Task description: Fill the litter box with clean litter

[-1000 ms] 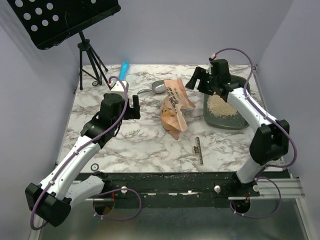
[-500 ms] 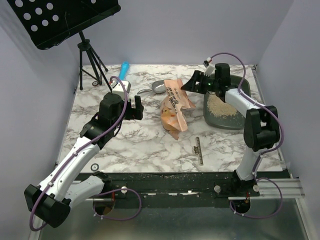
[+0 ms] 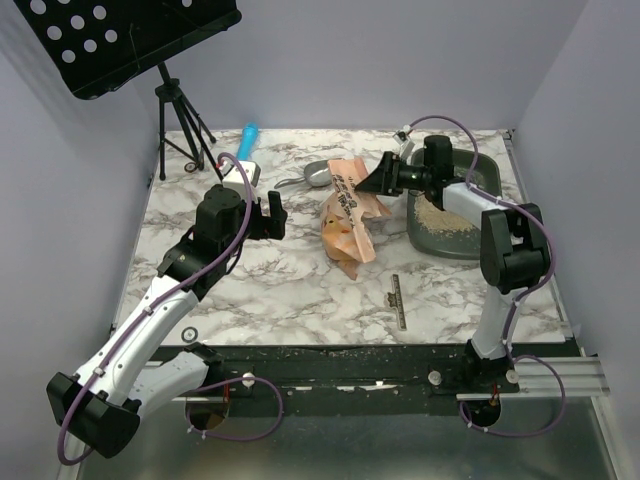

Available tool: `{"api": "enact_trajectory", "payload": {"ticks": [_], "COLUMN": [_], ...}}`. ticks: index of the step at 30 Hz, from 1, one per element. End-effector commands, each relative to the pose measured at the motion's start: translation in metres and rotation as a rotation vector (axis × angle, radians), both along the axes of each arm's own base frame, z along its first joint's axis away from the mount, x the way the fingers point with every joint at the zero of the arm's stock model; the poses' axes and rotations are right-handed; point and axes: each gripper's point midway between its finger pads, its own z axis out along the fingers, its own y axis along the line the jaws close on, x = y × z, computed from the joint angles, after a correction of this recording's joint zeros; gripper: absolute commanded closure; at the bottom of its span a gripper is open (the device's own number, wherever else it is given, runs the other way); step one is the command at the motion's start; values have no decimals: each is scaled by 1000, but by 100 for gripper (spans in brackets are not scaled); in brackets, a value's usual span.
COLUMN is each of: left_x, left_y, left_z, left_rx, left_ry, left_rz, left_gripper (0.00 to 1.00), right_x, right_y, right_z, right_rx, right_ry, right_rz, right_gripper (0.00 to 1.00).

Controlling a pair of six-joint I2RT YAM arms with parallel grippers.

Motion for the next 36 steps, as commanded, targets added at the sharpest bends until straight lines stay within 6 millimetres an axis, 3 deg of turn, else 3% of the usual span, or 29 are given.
{"api": "enact_trajectory", "payload": {"ticks": [1,7,10,14,21,26,28,30,33,36], "left_x": [-2,-2,-2,-3,-13,-24,-29,-37,-51,-70], "left_y": [-5,-5,-5,-4,-14,-28,-35,-44,-53,-64], "left_z": [9,8,9,11,25,63,81,94,106,100], "left_rx": [-13,-12,-13,-4,61,78,84,133,210,270], "left_ry": [-28,-25,-30,-37,-90,-156,-203,-282,-357,-389], "left_rz": [-34,-33,-31,-35,-180,-310,-383,-494,-641,-821], "left_gripper": [1,1,1,1,1,1,8,14,13,12], "right_x": [-17,-32,-31,-37,-71,-106,-119,-134,-160,-183], "right_y": [6,8,5,11,41,48,47,49,57,67], "right_z": [1,19,38,72,124,168,182,191,194,187], "right_rx": [50,99,83,4,-196,-288,-307,-297,-316,-337], "right_ry": [-7,-25,-85,-248,-424,-563,-599,-640,-700,-757], "right_rz": [86,136,114,122,289,372,400,444,541,655], "right_gripper": [29,68,99,99,99,99,99,99,99,99]}}
